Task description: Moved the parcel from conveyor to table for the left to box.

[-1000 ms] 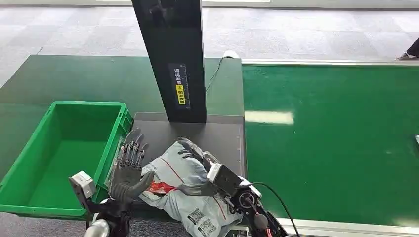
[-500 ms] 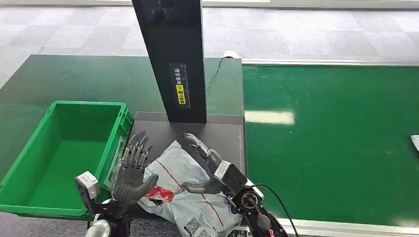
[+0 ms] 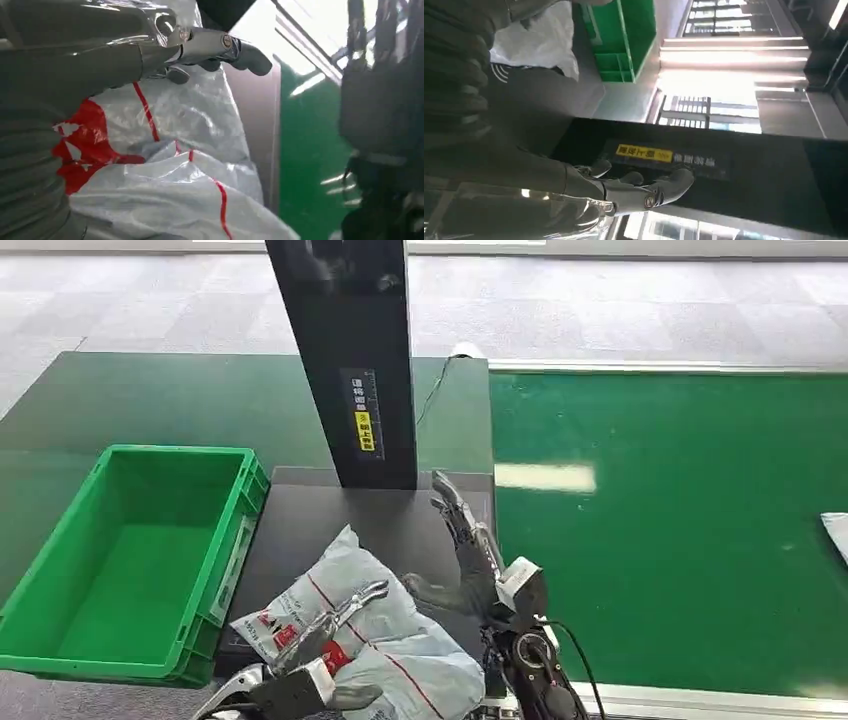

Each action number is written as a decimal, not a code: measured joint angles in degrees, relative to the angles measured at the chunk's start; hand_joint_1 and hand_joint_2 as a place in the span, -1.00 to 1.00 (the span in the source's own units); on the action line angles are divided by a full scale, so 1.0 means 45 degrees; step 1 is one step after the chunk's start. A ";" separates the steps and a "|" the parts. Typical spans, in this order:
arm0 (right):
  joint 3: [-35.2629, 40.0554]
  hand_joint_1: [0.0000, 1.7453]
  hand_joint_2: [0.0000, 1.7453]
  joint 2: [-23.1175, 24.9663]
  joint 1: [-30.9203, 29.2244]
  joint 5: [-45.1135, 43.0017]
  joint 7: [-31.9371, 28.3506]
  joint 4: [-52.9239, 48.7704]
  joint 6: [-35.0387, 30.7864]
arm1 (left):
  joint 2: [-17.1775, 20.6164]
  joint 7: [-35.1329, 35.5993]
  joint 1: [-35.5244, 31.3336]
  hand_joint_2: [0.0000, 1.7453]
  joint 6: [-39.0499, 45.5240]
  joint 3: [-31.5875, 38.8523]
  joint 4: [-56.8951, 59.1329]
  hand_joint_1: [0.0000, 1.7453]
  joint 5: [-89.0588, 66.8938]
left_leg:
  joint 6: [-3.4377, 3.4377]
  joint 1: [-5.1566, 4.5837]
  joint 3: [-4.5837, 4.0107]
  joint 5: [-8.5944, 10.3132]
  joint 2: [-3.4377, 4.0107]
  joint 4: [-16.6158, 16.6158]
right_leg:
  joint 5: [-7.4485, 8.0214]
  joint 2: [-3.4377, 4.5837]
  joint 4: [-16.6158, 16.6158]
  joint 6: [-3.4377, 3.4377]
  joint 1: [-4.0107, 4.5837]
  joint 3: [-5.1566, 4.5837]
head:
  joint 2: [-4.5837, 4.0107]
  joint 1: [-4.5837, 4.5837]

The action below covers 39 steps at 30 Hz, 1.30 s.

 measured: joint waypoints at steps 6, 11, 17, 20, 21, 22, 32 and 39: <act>-0.0058 -1.00 1.00 0.0180 0.0339 -0.0447 0.0155 -0.0661 -0.0505 | 0.0480 0.0243 -0.1330 1.00 -0.0763 -0.1404 0.0880 -1.00 -0.0971 | 0.0002 -0.0004 0.0006 0.0003 -0.0026 0.0003 | 0.0001 -0.0019 0.0000 0.0001 -0.0006 0.0020 | 0.0000 -0.0005; -0.0082 -1.00 1.00 0.0301 0.0631 -0.0777 0.0354 -0.1102 -0.0719 | 0.0475 0.1186 -0.2297 1.00 -0.0737 -0.2360 0.2080 0.88 -0.1622 | 0.0003 -0.0004 0.0014 0.0003 -0.0033 0.0005 | 0.0001 -0.0021 0.0000 0.0001 -0.0009 0.0031 | 0.0000 -0.0005; -0.0078 -1.00 1.00 0.0325 0.0842 -0.0923 0.0461 -0.1462 -0.0825 | 0.0296 0.1496 -0.2802 1.00 -0.0057 -0.2739 0.2837 0.96 -0.1767 | 0.0006 -0.0004 0.0055 -0.0001 -0.0033 0.0002 | 0.0000 -0.0020 -0.0002 0.0002 -0.0011 0.0079 | 0.0000 0.0000; -0.0082 -1.00 1.00 0.0321 0.0976 -0.0981 0.0529 -0.1661 -0.0874 | 0.0238 0.1700 -0.2848 1.00 0.0185 -0.2734 0.2899 1.00 -0.1869 | 0.0006 -0.0004 0.0083 -0.0001 -0.0036 0.0001 | -0.0001 -0.0022 -0.0002 0.0002 -0.0011 0.0111 | 0.0000 -0.0005; -0.0087 -1.00 1.00 0.0321 0.1022 -0.0996 0.0539 -0.1734 -0.0889 | 0.0213 0.1768 -0.2874 1.00 0.0253 -0.2734 0.2929 1.00 -0.1913 | 0.0006 -0.0004 0.0095 -0.0001 -0.0037 0.0000 | -0.0001 -0.0022 -0.0003 0.0003 -0.0011 0.0125 | 0.0000 0.0000; -0.0092 -1.00 1.00 0.0321 0.1051 -0.1005 0.0544 -0.1791 -0.0889 | 0.0189 0.1787 -0.2902 1.00 0.0312 -0.2729 0.2943 1.00 -0.1947 | 0.0006 -0.0004 0.0105 -0.0001 -0.0036 0.0000 | -0.0002 -0.0022 -0.0003 0.0003 -0.0011 0.0137 | 0.0000 0.0000; -0.0107 -1.00 1.00 0.0311 0.1278 -0.1049 0.0607 -0.2083 -0.0888 | -0.0035 0.0519 -0.2977 1.00 0.1988 -0.2456 0.2929 1.00 -0.1815 | 0.0010 -0.0004 0.0133 0.0007 -0.0034 0.0001 | 0.0000 -0.0021 -0.0004 0.0005 -0.0014 0.0154 | 0.0000 -0.0005; -0.0165 -1.00 1.00 0.0277 0.1520 -0.1224 0.0510 -0.2389 -0.0893 | -0.0398 -0.0791 -0.2717 1.00 0.4426 -0.1496 0.2158 1.00 -0.0869 | 0.0010 -0.0004 0.0092 0.0005 -0.0025 0.0003 | 0.0000 -0.0017 -0.0003 0.0005 -0.0013 0.0109 | 0.0000 0.0000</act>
